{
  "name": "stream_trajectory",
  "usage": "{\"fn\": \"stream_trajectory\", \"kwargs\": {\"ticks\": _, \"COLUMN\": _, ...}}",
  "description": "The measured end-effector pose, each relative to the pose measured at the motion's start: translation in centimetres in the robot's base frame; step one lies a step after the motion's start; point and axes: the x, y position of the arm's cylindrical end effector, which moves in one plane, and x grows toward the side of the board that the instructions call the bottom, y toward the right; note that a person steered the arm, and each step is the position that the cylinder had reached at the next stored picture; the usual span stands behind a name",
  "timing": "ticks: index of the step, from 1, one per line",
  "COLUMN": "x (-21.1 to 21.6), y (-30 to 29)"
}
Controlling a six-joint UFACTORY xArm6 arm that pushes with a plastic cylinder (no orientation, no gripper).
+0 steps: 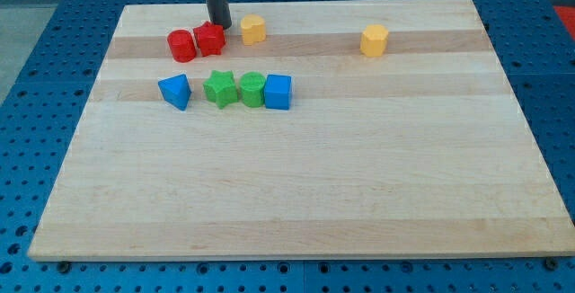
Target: Push red star slightly to the bottom side
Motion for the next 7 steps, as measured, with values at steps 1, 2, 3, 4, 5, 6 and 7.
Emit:
{"fn": "stream_trajectory", "kwargs": {"ticks": 1, "x": -0.2, "y": -1.2}}
{"fn": "stream_trajectory", "kwargs": {"ticks": 2, "x": 0.8, "y": -1.6}}
{"fn": "stream_trajectory", "kwargs": {"ticks": 3, "x": 1.4, "y": -1.6}}
{"fn": "stream_trajectory", "kwargs": {"ticks": 4, "x": 1.6, "y": -1.6}}
{"fn": "stream_trajectory", "kwargs": {"ticks": 5, "x": 2.3, "y": -1.6}}
{"fn": "stream_trajectory", "kwargs": {"ticks": 6, "x": 2.6, "y": -1.6}}
{"fn": "stream_trajectory", "kwargs": {"ticks": 7, "x": 0.4, "y": -0.9}}
